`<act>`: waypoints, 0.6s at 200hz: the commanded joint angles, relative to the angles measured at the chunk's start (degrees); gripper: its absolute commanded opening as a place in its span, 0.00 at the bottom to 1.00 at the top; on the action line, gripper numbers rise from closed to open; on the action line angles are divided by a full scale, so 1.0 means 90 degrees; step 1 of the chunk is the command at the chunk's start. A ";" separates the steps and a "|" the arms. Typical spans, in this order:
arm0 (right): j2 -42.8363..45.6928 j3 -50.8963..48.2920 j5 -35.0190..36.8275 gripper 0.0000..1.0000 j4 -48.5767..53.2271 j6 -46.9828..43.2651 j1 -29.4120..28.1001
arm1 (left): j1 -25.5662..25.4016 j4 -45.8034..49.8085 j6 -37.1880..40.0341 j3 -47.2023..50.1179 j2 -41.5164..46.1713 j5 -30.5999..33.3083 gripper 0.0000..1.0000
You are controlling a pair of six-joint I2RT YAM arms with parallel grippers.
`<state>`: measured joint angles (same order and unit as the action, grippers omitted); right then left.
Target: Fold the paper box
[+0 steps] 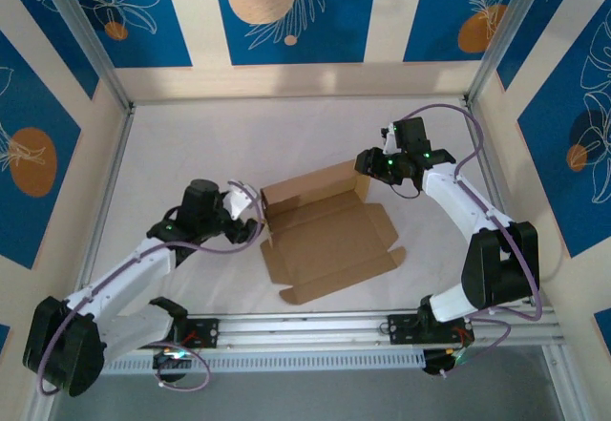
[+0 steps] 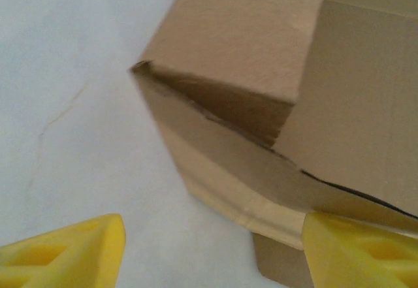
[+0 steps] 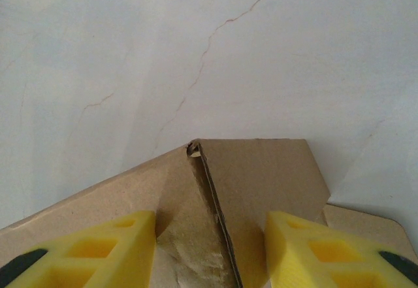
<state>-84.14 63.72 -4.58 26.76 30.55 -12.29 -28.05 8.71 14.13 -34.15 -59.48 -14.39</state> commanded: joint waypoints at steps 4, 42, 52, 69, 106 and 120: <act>-0.0048 -0.0166 0.0106 0.48 0.0415 0.0079 0.0039 | -0.0371 -0.0085 0.0186 -0.0211 -0.0134 0.0226 0.73; -0.0048 -0.0196 0.0098 0.48 0.0381 0.0109 0.0044 | -0.0651 -0.0343 0.0043 -0.0020 -0.0207 0.0723 0.77; -0.0060 -0.0196 0.0081 0.48 0.0371 0.0110 0.0040 | -0.0716 -0.0503 -0.0032 0.0042 -0.0251 0.0818 0.79; -0.0065 -0.0205 0.0060 0.48 0.0366 0.0112 0.0038 | -0.0824 -0.0768 -0.0120 0.0077 -0.0381 0.0977 0.80; -0.0042 -0.0201 0.0000 0.48 0.0411 0.0086 0.0026 | -0.0997 -0.1394 -0.0182 0.0080 -0.0742 0.1335 0.84; -0.0012 -0.0205 -0.0001 0.48 0.0423 0.0075 0.0016 | -0.1006 -0.1644 -0.0226 0.0062 -0.0905 0.1420 0.85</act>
<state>-84.14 63.61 -4.99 26.70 30.57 -12.29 -36.32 -0.12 13.41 -34.11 -65.63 -4.67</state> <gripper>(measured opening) 0.477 0.841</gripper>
